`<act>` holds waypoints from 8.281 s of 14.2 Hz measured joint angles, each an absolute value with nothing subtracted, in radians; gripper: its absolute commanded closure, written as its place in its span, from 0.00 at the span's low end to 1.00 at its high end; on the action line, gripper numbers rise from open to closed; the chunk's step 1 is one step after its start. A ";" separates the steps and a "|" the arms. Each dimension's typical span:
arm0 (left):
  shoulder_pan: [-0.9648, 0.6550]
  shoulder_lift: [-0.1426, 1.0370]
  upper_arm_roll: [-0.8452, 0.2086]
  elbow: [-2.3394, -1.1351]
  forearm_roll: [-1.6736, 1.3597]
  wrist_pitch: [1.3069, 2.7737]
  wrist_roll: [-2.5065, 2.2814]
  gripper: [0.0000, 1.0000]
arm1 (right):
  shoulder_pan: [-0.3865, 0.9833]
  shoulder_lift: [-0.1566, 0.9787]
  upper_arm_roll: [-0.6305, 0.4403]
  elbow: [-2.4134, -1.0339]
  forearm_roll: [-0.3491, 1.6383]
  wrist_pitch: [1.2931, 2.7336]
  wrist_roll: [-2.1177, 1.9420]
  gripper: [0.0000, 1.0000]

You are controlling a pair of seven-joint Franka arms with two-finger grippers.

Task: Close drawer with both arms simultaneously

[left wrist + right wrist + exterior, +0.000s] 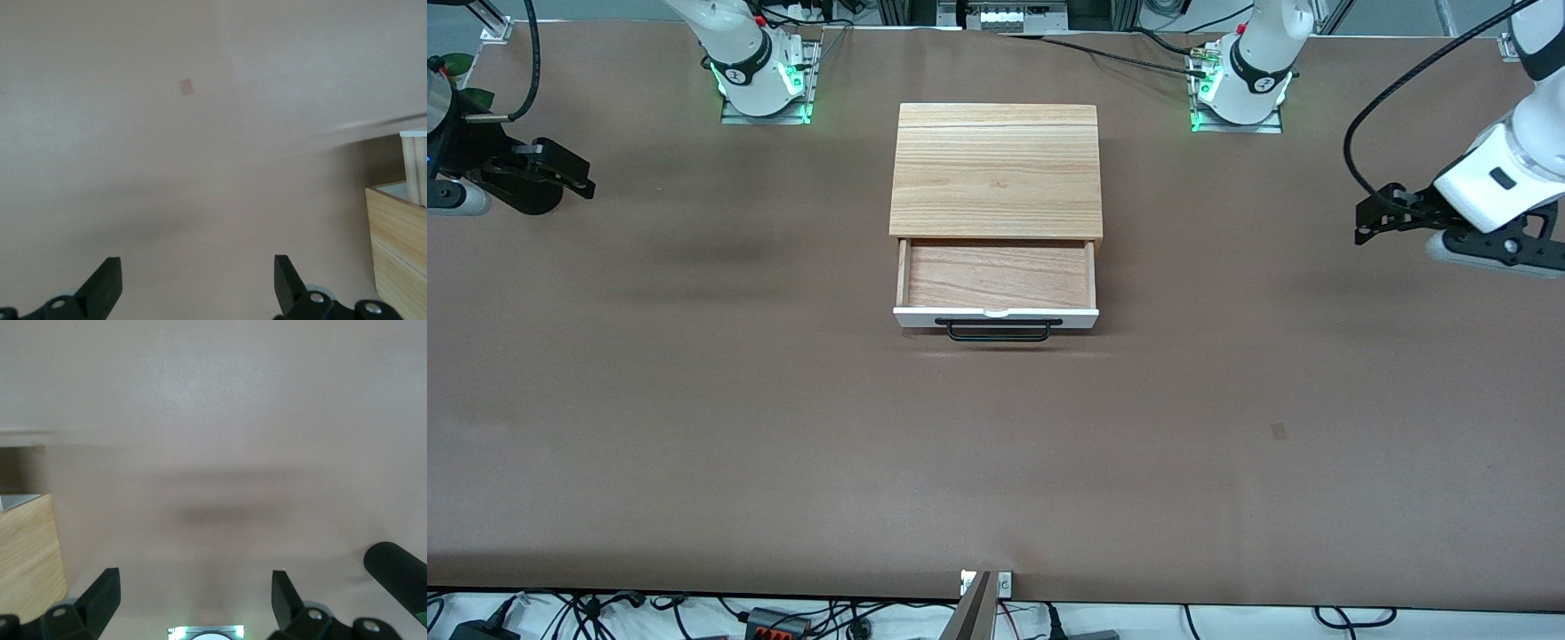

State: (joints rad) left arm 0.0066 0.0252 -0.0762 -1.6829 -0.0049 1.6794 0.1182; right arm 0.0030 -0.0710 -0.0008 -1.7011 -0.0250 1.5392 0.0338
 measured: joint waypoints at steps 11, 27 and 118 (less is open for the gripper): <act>-0.137 0.355 -0.146 -1.519 -0.095 1.748 0.009 0.00 | 0.014 0.026 0.001 -1.701 -0.022 1.530 0.033 0.00; -0.302 0.549 -0.149 -1.507 -0.163 1.966 -0.112 0.00 | 0.299 0.425 0.022 -1.646 0.405 2.044 0.036 0.00; 0.041 0.016 -0.148 -1.643 0.029 1.590 -0.132 0.00 | -0.041 -0.113 0.032 -1.700 0.013 1.542 -0.075 0.00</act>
